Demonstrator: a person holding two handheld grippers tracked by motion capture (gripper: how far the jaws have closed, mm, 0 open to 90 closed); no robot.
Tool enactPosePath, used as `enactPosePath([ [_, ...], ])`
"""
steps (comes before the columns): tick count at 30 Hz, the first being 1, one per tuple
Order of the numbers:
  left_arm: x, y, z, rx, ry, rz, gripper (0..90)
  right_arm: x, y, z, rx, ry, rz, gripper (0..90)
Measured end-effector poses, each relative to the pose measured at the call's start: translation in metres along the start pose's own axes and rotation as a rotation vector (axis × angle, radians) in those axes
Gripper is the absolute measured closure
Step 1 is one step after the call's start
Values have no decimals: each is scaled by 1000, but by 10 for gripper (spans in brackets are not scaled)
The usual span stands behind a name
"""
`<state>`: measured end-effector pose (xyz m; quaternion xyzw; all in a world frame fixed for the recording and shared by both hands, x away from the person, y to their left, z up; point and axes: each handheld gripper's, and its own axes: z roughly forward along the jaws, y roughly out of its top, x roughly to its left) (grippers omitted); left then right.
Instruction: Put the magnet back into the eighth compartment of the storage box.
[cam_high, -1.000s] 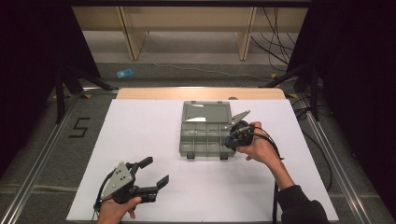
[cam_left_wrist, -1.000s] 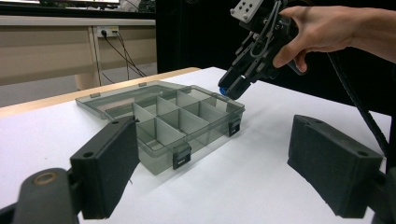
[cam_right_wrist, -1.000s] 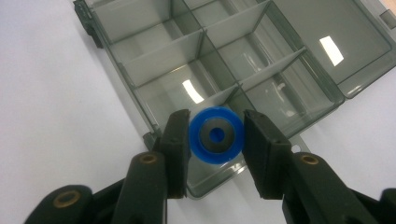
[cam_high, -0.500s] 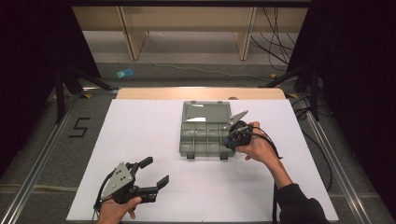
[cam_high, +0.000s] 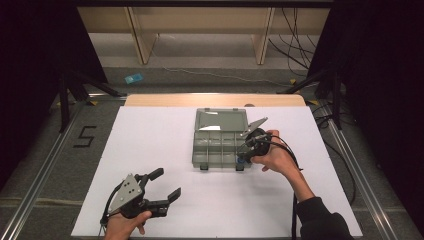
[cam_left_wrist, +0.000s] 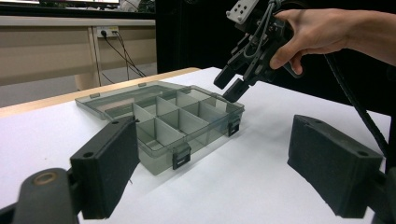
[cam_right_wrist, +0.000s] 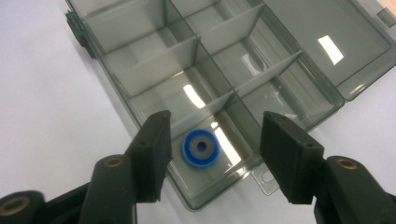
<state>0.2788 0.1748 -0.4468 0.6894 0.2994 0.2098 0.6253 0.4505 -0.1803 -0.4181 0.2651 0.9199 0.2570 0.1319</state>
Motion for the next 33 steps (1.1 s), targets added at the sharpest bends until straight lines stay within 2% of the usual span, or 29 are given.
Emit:
enactPosePath([
  [6, 0, 0, 0, -1, 1, -1, 161, 6, 3, -9, -63, -4, 10, 367],
  [8, 0, 0, 0, -1, 0, -2, 161, 11, 5, -15, -88, 9, 36, 331],
  [9, 0, 0, 0, -1, 0, -4, 161, 11, 5, -15, -88, 9, 36, 331],
  [11, 0, 0, 0, -1, 0, -4, 161, 13, 6, -16, -127, -4, 30, 317],
  [13, 0, 0, 0, -2, 0, -5, 161, 16, 6, -19, -134, 1, 41, 308],
  [15, 0, 0, 0, -2, 0, -4, 161, 17, 6, -21, -144, 16, 20, 305],
  [16, -1, 0, 0, -1, 1, -7, 161, 19, 6, -22, -149, 13, 33, 300],
  [17, 0, 0, 0, -1, 0, 2, 161, 19, 6, -24, -147, 12, 11, 297],
  [20, -1, 0, 0, -1, 0, -4, 161, 22, 6, -27, -155, 18, 17, 292],
  [22, 0, 0, 0, -1, 2, -2, 161, 25, 6, -27, -175, 5, 13, 283],
  [24, 0, 0, 0, -2, 2, -4, 161, 27, 5, -30, -169, 12, 8, 280],
  [26, 0, 0, 0, -2, 2, -2, 161, 28, 5, -31, -196, -4, 12, 279],
  [28, 0, 0, 0, -2, 2, 0, 161, 30, 6, -33, -204, 7, 20, 276],
  [30, 0, 0, 0, -2, 3, -6, 161, 31, 6, -34, -216, -3, 11, 274],
  [31, 0, 0, 0, -2, 2, -5, 161, 31, 6, -35, -204, 8, 6, 274],
  [32, 0, 0, 0, -2, 2, -5, 161, 32, 6, -37, -196, 2, 24, 273],
  [33, 0, 0, 0, -2, 2, -1, 161, 33, 6, -37, -209, 11, 13, 272],
])
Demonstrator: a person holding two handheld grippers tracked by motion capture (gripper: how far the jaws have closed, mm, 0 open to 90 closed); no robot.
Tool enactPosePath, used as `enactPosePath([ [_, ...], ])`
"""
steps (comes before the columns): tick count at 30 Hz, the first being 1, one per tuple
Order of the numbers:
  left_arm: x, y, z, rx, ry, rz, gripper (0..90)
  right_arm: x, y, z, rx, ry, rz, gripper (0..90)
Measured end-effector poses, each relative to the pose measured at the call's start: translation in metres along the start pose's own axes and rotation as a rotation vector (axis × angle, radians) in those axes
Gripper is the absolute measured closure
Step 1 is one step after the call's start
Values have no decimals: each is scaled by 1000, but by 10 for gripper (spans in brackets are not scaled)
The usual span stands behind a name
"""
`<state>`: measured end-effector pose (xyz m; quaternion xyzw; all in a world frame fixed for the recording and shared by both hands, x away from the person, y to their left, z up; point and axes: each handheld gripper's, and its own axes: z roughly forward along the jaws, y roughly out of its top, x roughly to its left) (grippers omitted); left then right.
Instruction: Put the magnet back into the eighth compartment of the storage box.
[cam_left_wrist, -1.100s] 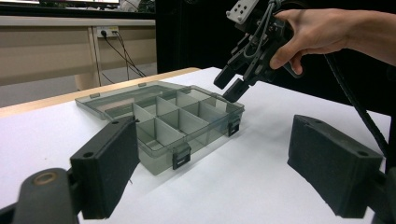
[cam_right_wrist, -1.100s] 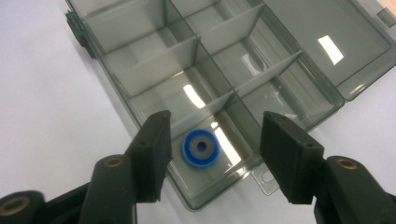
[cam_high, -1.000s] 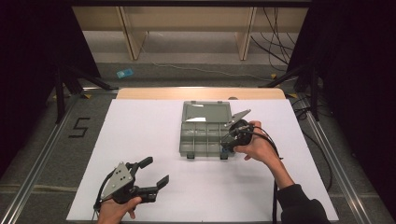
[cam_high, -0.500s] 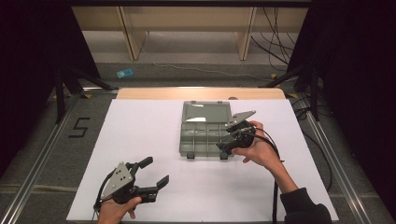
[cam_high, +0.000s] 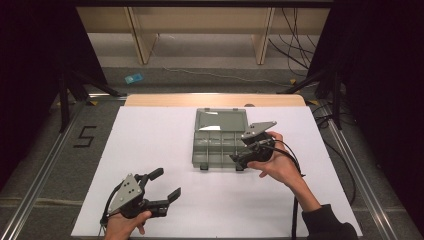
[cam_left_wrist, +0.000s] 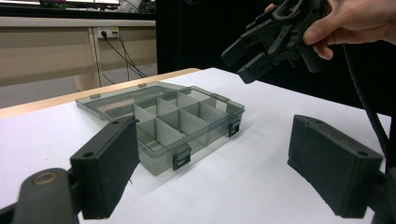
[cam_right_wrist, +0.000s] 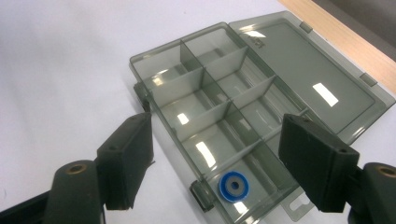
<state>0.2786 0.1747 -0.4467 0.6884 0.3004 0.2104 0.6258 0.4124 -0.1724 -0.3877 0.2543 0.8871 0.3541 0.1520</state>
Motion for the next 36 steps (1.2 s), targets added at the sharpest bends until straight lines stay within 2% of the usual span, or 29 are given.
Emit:
enactPosePath([
  [1, 0, 0, 0, 0, 0, -2, 161, 2, 0, 0, -14, -15, 5, 271],
  [3, 0, 0, 0, 0, 0, 1, 161, 2, 1, -2, -9, -5, 3, 270],
  [6, 0, 0, 0, 0, 0, 2, 161, 5, 1, -2, -35, -9, 0, 270],
  [7, 0, 0, 0, 1, 0, 2, 161, 6, 1, -2, -47, 4, 11, 270],
  [12, 0, 0, 0, 0, 0, 0, 161, 8, -1, -2, -39, 19, 11, 269],
  [14, 0, 0, 0, -1, 0, -1, 161, 10, -3, 0, -56, 10, 18, 268],
  [15, 0, 0, 0, -1, 0, -1, 161, 10, -3, -1, -40, 10, 17, 267],
  [16, 0, 0, 0, -1, 0, -2, 161, 11, -3, 1, -55, 5, 18, 265],
  [24, 0, 0, 0, -1, 0, -1, 161, 14, -3, -3, -68, 16, 16, 261],
  [26, 0, 0, 0, -1, 0, -1, 161, 14, -4, -3, -89, 14, 19, 261],
  [30, 1, 0, 0, -2, 1, -1, 161, 16, -5, -2, -84, 30, 25, 259],
  [36, 0, 0, 0, -1, 1, -1, 161, 19, -7, -2, -90, 30, 29, 256],
])
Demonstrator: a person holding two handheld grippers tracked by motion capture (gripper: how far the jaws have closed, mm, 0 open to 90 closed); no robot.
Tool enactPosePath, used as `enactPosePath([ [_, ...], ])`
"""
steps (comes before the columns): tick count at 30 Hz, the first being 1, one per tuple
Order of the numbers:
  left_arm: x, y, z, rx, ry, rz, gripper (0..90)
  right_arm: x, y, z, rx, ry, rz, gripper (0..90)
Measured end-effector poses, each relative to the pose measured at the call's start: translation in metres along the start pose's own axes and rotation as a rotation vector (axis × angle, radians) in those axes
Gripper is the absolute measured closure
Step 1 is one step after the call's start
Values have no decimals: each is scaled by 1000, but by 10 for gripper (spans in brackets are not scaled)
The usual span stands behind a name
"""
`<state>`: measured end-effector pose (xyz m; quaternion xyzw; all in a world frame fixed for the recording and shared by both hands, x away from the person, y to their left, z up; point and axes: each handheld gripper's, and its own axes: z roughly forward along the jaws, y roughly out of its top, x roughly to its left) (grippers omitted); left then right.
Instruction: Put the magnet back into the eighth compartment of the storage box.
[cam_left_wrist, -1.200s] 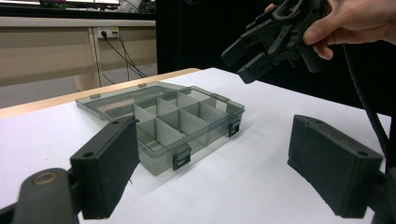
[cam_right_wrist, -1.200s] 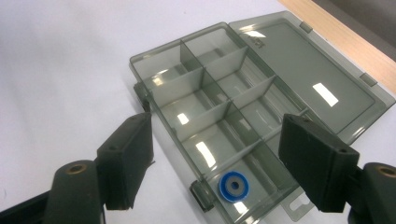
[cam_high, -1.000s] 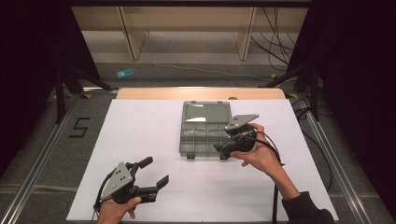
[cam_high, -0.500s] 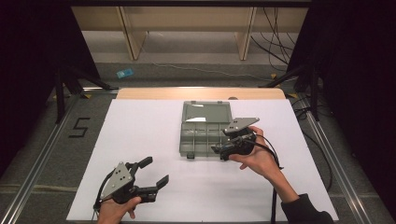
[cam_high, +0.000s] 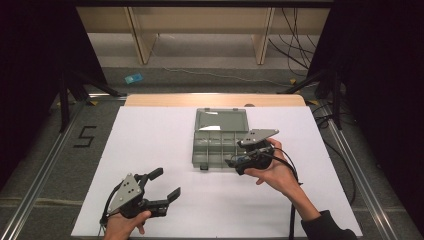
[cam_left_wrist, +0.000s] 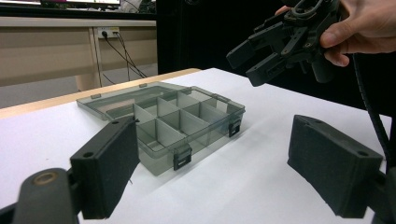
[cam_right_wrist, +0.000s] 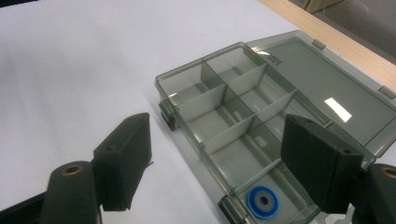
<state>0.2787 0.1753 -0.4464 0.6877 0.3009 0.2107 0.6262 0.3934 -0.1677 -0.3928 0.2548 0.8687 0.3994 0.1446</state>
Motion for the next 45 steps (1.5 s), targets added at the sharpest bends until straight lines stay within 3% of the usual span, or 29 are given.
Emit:
enactPosePath([
  [41, 0, 0, 0, 1, 0, 0, 161, 22, -34, -15, -162, 16, 70, 216],
  [43, 0, 0, 0, 2, 0, 0, 161, 23, -35, -16, -175, 44, 82, 214],
  [45, 0, 0, 0, 2, 0, -1, 161, 24, -36, -18, -185, 36, 86, 213],
])
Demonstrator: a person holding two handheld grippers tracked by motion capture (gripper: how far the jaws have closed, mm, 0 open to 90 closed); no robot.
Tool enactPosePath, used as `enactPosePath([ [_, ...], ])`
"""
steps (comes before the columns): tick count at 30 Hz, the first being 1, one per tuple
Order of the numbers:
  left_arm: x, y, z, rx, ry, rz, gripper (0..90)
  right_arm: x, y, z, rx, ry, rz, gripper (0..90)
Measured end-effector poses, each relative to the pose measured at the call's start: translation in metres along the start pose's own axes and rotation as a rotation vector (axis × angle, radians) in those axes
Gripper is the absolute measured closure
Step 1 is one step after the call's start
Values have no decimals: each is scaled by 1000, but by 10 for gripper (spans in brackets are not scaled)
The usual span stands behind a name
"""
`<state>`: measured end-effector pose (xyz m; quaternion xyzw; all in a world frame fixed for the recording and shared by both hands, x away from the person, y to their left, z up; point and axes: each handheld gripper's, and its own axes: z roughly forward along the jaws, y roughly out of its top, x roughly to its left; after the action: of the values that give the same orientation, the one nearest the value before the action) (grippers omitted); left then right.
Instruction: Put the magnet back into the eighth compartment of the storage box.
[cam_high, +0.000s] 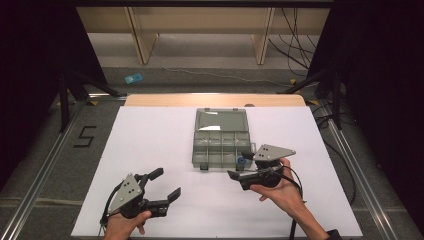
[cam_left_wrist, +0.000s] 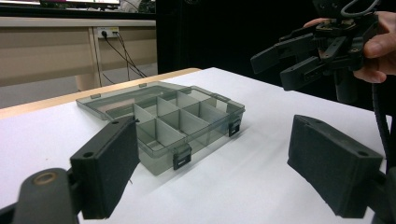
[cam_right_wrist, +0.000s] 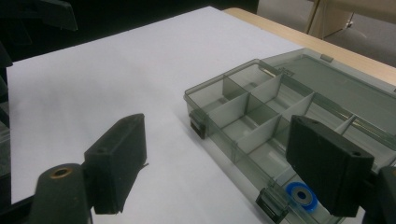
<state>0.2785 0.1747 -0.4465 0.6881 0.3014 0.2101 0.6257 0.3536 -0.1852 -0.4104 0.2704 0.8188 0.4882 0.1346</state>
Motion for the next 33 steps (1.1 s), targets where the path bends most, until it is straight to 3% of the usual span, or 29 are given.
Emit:
enactPosePath([
  [9, 0, 0, 0, 0, 0, -1, 161, 2, -6, -6, -42, -2, 5, 197],
  [10, 0, 0, 0, 0, 0, -1, 161, 3, -8, -7, -51, 18, 22, 193],
  [13, 0, 0, 0, 0, 0, -1, 161, 5, -9, -8, -66, 15, 32, 191],
  [16, 0, 0, 0, 1, 0, 1, 161, 5, -12, -12, -57, 1, 28, 187],
  [17, 0, 0, 0, 0, 0, -1, 161, 4, -14, -11, -82, 0, 17, 186],
  [18, 0, 0, 0, 0, 0, -1, 161, 5, -14, -13, -56, 13, 34, 185],
  [23, 0, 0, 0, 1, -1, 1, 161, 6, -18, -16, -89, -5, 26, 175],
  [26, 0, 0, 0, 2, -1, 2, 161, 7, -21, -16, -81, 15, 43, 169],
  [28, 0, 0, 0, 2, -1, -1, 161, 7, -22, -18, -69, 4, 39, 165],
  [33, 0, 0, 0, 4, -4, 4, 161, 9, -27, -20, -94, -1, 46, 164],
])
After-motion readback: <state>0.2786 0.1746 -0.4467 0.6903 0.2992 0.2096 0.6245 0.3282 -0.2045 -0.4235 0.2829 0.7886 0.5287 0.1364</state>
